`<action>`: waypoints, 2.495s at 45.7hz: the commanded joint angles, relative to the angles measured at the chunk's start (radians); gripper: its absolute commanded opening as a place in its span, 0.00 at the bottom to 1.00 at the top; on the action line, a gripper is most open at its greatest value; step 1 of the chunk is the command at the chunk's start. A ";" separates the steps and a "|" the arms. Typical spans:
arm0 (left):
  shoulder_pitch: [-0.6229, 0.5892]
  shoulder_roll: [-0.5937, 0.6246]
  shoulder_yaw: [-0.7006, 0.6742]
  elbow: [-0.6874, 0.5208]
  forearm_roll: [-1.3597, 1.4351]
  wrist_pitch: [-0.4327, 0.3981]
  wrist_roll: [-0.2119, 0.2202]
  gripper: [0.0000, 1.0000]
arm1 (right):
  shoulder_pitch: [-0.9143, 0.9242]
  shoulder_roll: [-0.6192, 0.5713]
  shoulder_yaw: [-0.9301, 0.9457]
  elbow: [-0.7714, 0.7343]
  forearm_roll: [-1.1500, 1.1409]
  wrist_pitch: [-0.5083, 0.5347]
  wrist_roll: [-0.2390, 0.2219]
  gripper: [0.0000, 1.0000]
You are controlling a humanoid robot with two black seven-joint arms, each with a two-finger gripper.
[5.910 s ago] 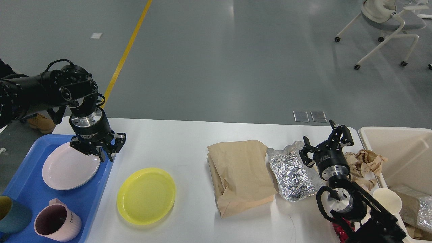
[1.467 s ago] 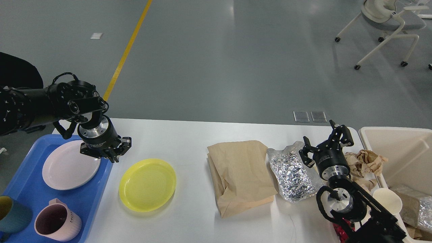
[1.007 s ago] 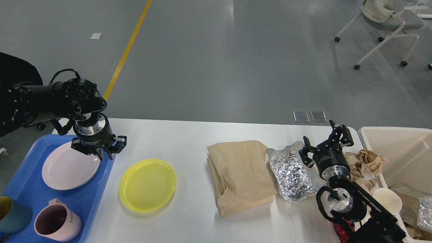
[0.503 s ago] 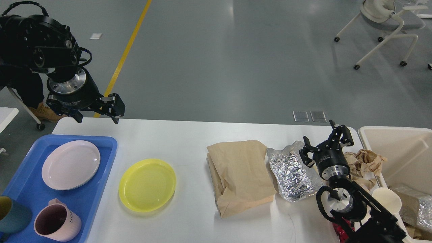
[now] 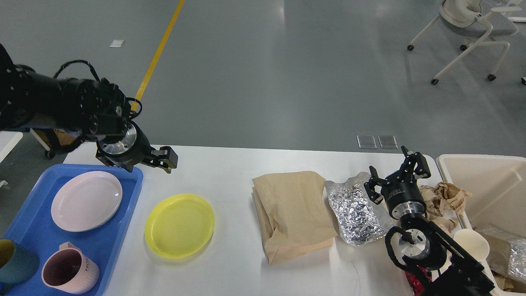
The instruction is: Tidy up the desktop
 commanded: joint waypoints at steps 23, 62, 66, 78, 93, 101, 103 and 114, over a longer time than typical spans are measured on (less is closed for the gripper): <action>0.330 -0.027 -0.100 0.238 -0.008 -0.084 0.012 0.93 | 0.000 0.000 0.000 -0.001 0.000 0.000 0.001 1.00; 0.495 -0.036 -0.088 0.345 -0.008 -0.163 0.018 0.93 | 0.000 0.000 0.000 0.000 0.000 0.000 0.001 1.00; 0.506 -0.039 -0.088 0.345 -0.008 -0.143 0.018 0.93 | 0.000 0.000 0.000 0.000 0.000 0.000 0.001 1.00; 0.530 -0.029 -0.094 0.345 -0.009 -0.141 0.018 0.93 | 0.000 0.000 0.000 0.000 0.000 0.000 0.001 1.00; 0.538 -0.032 -0.099 0.350 -0.015 -0.081 0.017 0.80 | 0.000 0.000 0.000 0.000 0.000 0.000 0.001 1.00; 0.537 -0.030 -0.097 0.350 -0.012 -0.094 0.017 0.50 | 0.000 0.000 0.000 0.000 0.000 0.000 0.001 1.00; 0.538 -0.032 -0.097 0.350 -0.012 -0.094 0.017 0.46 | 0.000 0.000 0.000 -0.001 0.000 0.000 0.001 1.00; 0.540 -0.032 -0.099 0.344 -0.014 -0.100 0.029 0.21 | 0.000 0.000 0.000 0.000 0.000 0.000 0.001 1.00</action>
